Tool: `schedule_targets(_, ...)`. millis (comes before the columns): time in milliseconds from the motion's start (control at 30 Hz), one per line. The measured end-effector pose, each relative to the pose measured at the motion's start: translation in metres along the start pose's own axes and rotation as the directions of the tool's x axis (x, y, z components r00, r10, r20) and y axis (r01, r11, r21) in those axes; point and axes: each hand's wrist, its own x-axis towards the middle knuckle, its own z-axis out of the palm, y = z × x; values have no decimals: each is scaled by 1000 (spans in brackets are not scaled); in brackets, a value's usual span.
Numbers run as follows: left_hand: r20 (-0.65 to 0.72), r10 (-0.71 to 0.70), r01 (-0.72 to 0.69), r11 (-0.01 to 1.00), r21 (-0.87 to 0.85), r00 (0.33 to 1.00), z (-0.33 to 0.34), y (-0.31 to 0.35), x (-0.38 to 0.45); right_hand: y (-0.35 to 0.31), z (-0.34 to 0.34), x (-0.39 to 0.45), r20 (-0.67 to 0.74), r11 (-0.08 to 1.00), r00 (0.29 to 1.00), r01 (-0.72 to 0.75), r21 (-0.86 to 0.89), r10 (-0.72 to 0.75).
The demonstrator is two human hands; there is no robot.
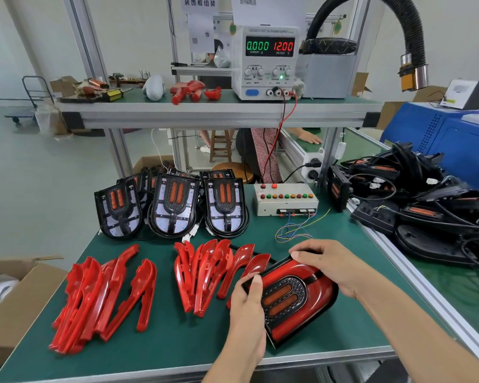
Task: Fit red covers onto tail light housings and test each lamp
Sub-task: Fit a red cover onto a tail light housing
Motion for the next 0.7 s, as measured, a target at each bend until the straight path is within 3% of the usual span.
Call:
schedule_targets(300,-26,-35,35,999,-4,999,7,4,-4,2,1,-3,-39,1000,999,10,4,-10)
schedule_targets(700,-42,34,-32,998,57,999,7,6,-3,6,7,-6,-72,995,992,97,-37,-99)
